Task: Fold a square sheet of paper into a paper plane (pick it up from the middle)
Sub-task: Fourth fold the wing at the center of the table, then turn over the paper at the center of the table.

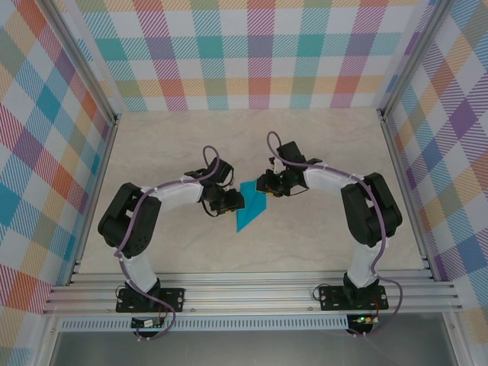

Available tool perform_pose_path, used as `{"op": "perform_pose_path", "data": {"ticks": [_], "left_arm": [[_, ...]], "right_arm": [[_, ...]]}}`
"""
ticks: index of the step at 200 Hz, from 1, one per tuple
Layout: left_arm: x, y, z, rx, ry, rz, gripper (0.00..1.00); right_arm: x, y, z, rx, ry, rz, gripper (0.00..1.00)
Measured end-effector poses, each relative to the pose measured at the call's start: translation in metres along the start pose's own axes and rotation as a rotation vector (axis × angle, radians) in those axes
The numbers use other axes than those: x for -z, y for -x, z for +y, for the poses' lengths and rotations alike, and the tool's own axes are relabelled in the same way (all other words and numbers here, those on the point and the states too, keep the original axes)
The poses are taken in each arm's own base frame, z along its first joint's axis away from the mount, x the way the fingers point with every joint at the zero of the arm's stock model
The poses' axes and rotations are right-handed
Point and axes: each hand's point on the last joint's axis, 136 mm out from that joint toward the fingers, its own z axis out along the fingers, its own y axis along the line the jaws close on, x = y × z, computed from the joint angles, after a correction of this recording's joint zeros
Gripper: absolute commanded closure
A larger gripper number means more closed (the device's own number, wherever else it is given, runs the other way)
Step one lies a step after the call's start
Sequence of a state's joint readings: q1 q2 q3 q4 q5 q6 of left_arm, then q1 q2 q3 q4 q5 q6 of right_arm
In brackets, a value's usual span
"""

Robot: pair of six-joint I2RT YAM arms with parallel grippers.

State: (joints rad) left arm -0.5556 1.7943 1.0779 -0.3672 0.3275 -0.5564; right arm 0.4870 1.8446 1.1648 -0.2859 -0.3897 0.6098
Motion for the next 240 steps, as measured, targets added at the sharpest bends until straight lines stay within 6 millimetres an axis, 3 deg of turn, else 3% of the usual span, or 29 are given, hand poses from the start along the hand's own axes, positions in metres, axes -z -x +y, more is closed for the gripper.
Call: {"op": "perform_pose_path", "data": {"ticks": [57,164,240], "left_arm": [[-0.010,0.001,0.005,0.005,0.014,0.020,0.64],[-0.014,0.002,0.005,-0.020,0.033,0.048,0.69],[-0.014,0.001,0.005,-0.029,0.036,0.052,0.70]], "right_arm": [[-0.009,-0.027,-0.028,-0.117,-0.052,0.052,0.63],[-0.021,-0.034,-0.032,-0.178,-0.020,0.081,0.65],[-0.018,-0.034,-0.032,-0.167,-0.051,0.060,0.66]]}}
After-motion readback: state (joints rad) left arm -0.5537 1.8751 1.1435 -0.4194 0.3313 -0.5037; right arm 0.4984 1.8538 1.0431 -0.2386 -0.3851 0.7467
